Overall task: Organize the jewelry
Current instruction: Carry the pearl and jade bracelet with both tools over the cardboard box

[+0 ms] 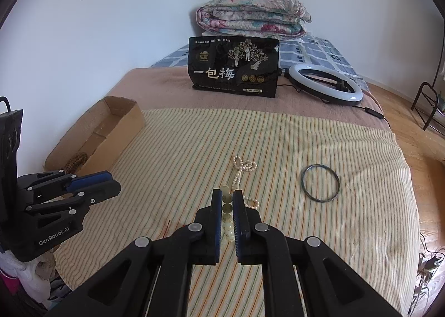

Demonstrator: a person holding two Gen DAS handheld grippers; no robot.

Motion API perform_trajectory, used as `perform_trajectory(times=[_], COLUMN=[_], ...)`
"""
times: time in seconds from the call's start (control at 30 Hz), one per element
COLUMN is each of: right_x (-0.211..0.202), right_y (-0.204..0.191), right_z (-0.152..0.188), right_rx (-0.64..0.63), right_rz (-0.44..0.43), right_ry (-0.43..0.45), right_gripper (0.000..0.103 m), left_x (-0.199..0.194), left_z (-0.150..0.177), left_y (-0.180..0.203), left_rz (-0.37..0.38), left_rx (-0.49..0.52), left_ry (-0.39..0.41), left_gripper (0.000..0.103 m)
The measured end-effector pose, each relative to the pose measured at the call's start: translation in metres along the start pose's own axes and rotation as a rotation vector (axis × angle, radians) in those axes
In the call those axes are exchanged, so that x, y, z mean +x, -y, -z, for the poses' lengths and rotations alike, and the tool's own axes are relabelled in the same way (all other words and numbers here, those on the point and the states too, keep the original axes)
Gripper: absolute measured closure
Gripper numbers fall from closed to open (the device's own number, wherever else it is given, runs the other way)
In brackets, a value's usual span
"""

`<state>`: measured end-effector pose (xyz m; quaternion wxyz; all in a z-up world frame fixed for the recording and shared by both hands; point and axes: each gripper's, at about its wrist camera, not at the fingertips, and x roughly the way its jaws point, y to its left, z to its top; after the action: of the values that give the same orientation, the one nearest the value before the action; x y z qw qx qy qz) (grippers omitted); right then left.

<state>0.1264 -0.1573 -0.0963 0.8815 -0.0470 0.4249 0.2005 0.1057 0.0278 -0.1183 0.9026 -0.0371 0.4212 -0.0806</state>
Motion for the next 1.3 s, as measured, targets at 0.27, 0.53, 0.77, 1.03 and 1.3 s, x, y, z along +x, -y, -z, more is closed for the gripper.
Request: perform_trajectory(times=[0.27,0.53,0.77,1.03,1.3], right_x=[-0.014,-0.026,-0.034,-0.027,-0.012], right_y=[-0.016,-0.036,-0.058,-0.085,-0.119], right_z=[-0.013,-0.031,-0.048,-0.063,-0.070], right_rx=[-0.015,-0.024,-0.033,-0.037,-0.061], right_rz=[-0.015,-0.054,-0.096,-0.149,-0.195], right_ry=[0.051,0.105,0.153,0.177,0.174], right_gripper=[0.098,0.098,0.098,0.098,0.098], left_x=[-0.020,-0.041,-0.060,-0.074,-0.083], left_z=[-0.012,-0.025,-0.035,-0.039,-0.043], left_y=[-0.006,-0.017,-0.032,-0.068,-0.115], left_rz=[-0.019,-0.049,-0.086,-0.134,-0.191], left_rx=[-0.019,-0.011,-0.009,-0.050,-0.116], left_ry=[0.049,0.087,0.119,0.133,0.143], left_gripper=[0.087,0.087,0.087,0.087,0.087])
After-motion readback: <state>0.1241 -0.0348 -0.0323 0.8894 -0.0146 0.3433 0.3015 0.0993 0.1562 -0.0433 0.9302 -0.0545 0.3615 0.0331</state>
